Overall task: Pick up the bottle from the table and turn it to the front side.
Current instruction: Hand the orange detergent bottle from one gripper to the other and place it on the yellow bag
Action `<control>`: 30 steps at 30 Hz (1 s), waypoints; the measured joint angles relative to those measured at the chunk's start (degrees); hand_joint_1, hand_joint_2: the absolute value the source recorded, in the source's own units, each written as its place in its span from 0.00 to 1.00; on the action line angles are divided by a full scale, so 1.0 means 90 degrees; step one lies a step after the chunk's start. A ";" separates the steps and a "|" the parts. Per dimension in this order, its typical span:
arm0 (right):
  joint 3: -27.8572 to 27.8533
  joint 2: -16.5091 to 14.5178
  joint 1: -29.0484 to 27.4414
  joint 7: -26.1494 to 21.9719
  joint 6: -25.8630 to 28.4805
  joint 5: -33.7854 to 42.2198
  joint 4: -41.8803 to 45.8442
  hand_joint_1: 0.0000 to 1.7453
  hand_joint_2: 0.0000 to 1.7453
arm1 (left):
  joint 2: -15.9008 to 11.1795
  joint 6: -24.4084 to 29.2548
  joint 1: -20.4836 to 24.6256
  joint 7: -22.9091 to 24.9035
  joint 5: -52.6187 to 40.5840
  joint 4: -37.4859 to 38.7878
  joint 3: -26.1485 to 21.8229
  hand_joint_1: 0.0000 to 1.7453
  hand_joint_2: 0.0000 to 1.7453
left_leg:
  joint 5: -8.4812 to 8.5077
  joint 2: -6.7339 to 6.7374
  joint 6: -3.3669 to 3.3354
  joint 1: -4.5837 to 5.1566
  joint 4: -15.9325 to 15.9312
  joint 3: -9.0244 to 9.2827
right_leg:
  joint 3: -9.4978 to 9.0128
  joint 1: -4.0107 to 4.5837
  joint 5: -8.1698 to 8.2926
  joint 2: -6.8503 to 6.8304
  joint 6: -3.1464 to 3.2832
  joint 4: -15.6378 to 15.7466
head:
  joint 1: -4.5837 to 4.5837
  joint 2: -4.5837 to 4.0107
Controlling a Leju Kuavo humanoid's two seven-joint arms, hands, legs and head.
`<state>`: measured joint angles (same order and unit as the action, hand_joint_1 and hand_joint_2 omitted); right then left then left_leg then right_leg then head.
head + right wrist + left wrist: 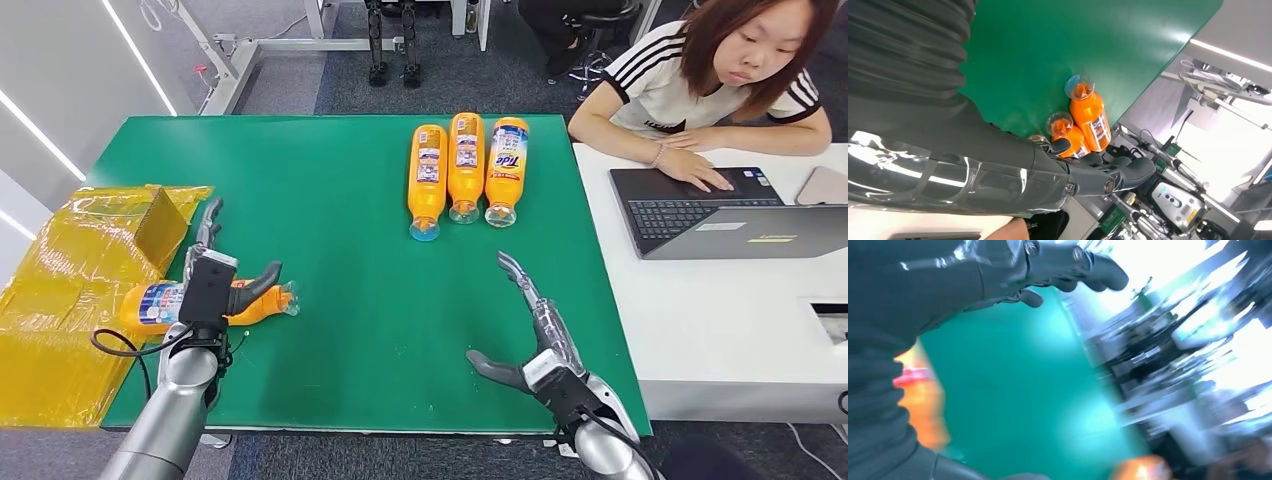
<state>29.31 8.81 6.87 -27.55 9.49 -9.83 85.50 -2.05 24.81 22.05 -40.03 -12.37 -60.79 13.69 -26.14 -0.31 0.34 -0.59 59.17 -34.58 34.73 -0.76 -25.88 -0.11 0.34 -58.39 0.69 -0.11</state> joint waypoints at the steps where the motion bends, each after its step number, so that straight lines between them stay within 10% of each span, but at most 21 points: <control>1: 0.0007 0.0000 -0.0014 -0.0014 0.0045 0.0025 -0.0018 0.00 1.00 | 0.0073 0.0170 -0.0022 -0.0014 0.0142 -0.0322 0.0088 0.00 1.00 | -0.0001 -0.0001 -0.0001 0.0000 0.0000 -0.0003 | 0.0001 0.0000 -0.0001 -0.0001 -0.0001 0.0000 | 0.0000 0.0000; 7: 0.0019 -0.0194 -0.0258 0.0050 0.0232 -0.0164 -0.0027 0.00 1.00 | 0.0413 0.0510 -0.0091 -0.0013 0.0311 -0.1767 0.0696 0.00 1.00 | -0.0005 0.0000 -0.0005 -0.0001 -0.0001 -0.0006 | 0.0007 0.0000 -0.0002 -0.0001 -0.0001 0.0001 | 0.0001 0.0000; 12: -0.0060 -0.0397 -0.0603 0.0126 0.0249 -0.0381 0.0220 0.00 1.00 | 0.0568 -0.0323 -0.0185 0.0363 0.0834 -0.2417 0.1144 0.00 1.00 | -0.0006 0.0002 -0.0005 -0.0001 -0.0002 -0.0008 | 0.0012 0.0001 -0.0005 0.0001 0.0002 0.0000 | 0.0001 0.0000; 30: -0.0737 -0.0845 -0.1821 -0.0238 0.0173 0.0524 0.1752 0.00 1.00 | 0.0783 -0.1319 -0.1109 0.0758 0.1430 -0.2565 0.1992 0.00 1.00 | -0.0020 0.0008 -0.0006 -0.0001 -0.0003 -0.0011 | 0.0016 0.0000 -0.0018 0.0006 -0.0002 0.0001 | 0.0001 0.0000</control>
<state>22.67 1.21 -9.52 -29.69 11.05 -5.12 101.26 5.01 12.93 12.07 -33.21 0.50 -83.88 31.61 -26.32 -0.24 0.29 -0.59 59.14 -34.68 34.87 -0.76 -26.04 -0.06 0.32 -58.38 0.69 -0.11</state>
